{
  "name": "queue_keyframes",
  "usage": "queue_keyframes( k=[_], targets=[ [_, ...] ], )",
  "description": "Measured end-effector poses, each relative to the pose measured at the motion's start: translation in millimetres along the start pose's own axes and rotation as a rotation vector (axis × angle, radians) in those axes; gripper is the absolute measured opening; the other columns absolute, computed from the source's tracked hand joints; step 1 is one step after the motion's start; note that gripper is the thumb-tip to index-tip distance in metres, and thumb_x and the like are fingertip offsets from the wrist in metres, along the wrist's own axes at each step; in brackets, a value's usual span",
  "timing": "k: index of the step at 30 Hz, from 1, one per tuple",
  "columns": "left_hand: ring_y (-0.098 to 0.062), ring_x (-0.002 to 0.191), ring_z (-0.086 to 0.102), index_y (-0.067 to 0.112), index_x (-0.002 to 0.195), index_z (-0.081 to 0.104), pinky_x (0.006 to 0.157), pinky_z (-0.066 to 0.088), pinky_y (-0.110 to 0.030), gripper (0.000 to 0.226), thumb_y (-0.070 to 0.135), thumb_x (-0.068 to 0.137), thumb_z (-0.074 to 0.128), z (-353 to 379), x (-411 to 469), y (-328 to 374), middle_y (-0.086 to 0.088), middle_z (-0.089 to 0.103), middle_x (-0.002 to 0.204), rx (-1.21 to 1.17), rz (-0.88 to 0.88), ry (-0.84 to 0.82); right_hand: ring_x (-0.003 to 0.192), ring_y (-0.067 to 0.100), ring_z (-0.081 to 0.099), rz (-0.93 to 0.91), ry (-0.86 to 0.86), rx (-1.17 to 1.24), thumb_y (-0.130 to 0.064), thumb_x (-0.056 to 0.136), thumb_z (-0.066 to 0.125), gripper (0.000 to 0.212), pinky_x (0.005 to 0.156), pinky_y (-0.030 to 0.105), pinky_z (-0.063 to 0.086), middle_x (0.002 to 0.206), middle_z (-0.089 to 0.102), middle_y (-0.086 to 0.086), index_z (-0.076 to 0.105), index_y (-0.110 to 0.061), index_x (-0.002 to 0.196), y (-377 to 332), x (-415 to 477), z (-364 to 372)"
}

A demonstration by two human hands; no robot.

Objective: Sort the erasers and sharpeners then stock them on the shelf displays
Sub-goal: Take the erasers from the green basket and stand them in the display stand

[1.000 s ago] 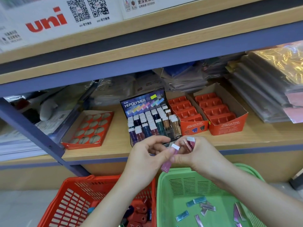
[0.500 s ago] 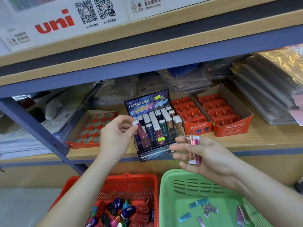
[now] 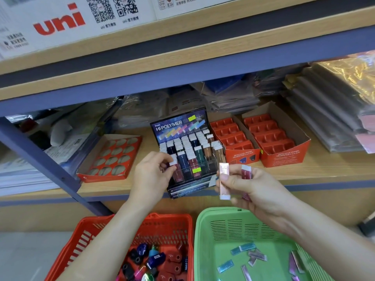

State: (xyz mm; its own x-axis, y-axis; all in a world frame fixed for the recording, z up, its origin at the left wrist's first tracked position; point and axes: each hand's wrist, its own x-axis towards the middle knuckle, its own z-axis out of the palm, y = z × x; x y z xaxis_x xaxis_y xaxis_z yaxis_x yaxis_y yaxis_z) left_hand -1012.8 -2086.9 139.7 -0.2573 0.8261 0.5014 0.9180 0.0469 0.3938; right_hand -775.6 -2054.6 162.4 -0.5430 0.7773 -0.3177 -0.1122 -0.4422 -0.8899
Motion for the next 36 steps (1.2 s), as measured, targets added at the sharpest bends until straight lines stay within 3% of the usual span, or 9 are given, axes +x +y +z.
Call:
queue_keyframes(
  k=[3, 5, 9, 11, 15, 20, 24, 27, 36],
  targets=[
    [-0.004, 0.070, 0.051, 0.023, 0.086, 0.063, 0.062, 0.039, -0.011, 0.011, 0.016, 0.083, 0.071, -5.2, -4.2, 16.9, 0.011, 0.056, 0.079, 0.000, -0.025, 0.034, 0.065, 0.008, 0.055, -0.036, 0.017, -0.021, -0.008, 0.085, 0.068, 0.009, 0.041, 0.015, 0.029, 0.078, 0.071, 0.008, 0.068, -0.014, 0.079, 0.3, 2.2, -0.8],
    [-0.005, 0.070, 0.057, 0.026, 0.081, 0.063, 0.063, 0.045, -0.015, 0.011, 0.017, 0.087, 0.067, -10.9, -15.6, 39.1, 0.009, 0.063, 0.075, -0.219, -0.119, -0.015, 0.059, 0.005, 0.043, -0.049, 0.012, 0.015, -0.005, 0.086, 0.066, 0.008, 0.041, 0.014, 0.024, 0.081, 0.073, 0.007, 0.065, -0.012, 0.082, -1.3, 3.1, -1.8],
    [-0.021, 0.067, 0.068, 0.015, 0.087, 0.068, 0.063, 0.056, -0.027, 0.015, 0.027, 0.078, 0.071, -15.9, -44.7, 87.7, -0.005, 0.072, 0.073, -0.776, -0.337, -0.293, 0.052, 0.004, 0.044, -0.036, -0.002, 0.101, 0.000, 0.087, 0.062, 0.012, 0.039, 0.012, 0.026, 0.080, 0.074, 0.006, 0.057, -0.010, 0.084, 0.0, 4.2, -1.4],
    [-0.023, 0.066, 0.068, 0.009, 0.088, 0.067, 0.062, 0.056, -0.028, 0.026, 0.028, 0.070, 0.074, -10.3, -54.2, 93.3, -0.010, 0.072, 0.071, -0.877, -0.433, -0.292, 0.050, 0.003, 0.047, -0.030, -0.024, 0.128, 0.002, 0.088, 0.059, 0.012, 0.038, 0.012, 0.027, 0.083, 0.074, 0.008, 0.056, -0.009, 0.085, 1.7, 3.6, -0.4],
    [-0.019, 0.063, 0.064, 0.006, 0.083, 0.071, 0.059, 0.052, -0.023, 0.009, 0.009, 0.076, 0.075, -6.4, -58.3, 90.6, -0.015, 0.071, 0.071, -1.023, -0.613, -0.197, 0.054, 0.006, 0.046, -0.012, -0.047, 0.110, -0.002, 0.090, 0.059, 0.012, 0.040, 0.014, 0.028, 0.084, 0.074, 0.007, 0.056, -0.012, 0.085, 2.5, 1.4, 1.3],
    [-0.007, 0.066, 0.058, 0.014, 0.081, 0.074, 0.061, 0.047, -0.018, 0.004, 0.011, 0.078, 0.074, -15.1, -50.7, 81.5, 0.001, 0.068, 0.071, -0.883, -0.443, -0.136, 0.051, 0.007, 0.036, 0.088, -0.021, -0.011, -0.032, 0.095, 0.058, 0.013, 0.040, 0.016, 0.021, 0.076, 0.063, 0.004, 0.061, -0.019, 0.094, 1.1, 2.5, -2.4],
    [-0.016, 0.064, 0.061, 0.015, 0.083, 0.075, 0.060, 0.052, -0.024, 0.009, 0.008, 0.076, 0.075, -19.9, -41.8, 77.5, -0.009, 0.070, 0.072, -0.905, -0.435, -0.195, 0.047, 0.007, 0.035, 0.053, -0.035, -0.047, -0.010, 0.092, 0.061, 0.006, 0.037, 0.015, 0.021, 0.067, 0.064, 0.002, 0.063, -0.011, 0.097, 0.7, 3.7, -5.7],
    [-0.024, 0.077, 0.069, 0.013, 0.086, 0.076, 0.071, 0.057, -0.029, 0.014, 0.013, 0.072, 0.074, -22.5, -39.1, 77.4, -0.016, 0.073, 0.084, -1.058, -0.484, -0.272, 0.042, 0.006, 0.033, -0.031, -0.010, -0.111, 0.004, 0.087, 0.063, 0.018, 0.037, 0.016, 0.023, 0.056, 0.051, -0.005, 0.061, -0.004, 0.103, 1.9, 3.6, -5.9],
    [-0.022, 0.070, 0.070, 0.012, 0.090, 0.074, 0.066, 0.056, -0.027, 0.015, 0.007, 0.076, 0.075, -21.7, -14.9, 84.6, -0.009, 0.074, 0.076, -0.817, -0.435, -0.231, 0.041, 0.000, 0.041, -0.146, 0.059, -0.220, 0.001, 0.085, 0.068, 0.016, 0.041, 0.013, 0.031, 0.059, 0.058, -0.006, 0.062, -0.009, 0.095, -0.3, 3.9, -10.0]
  ],
)
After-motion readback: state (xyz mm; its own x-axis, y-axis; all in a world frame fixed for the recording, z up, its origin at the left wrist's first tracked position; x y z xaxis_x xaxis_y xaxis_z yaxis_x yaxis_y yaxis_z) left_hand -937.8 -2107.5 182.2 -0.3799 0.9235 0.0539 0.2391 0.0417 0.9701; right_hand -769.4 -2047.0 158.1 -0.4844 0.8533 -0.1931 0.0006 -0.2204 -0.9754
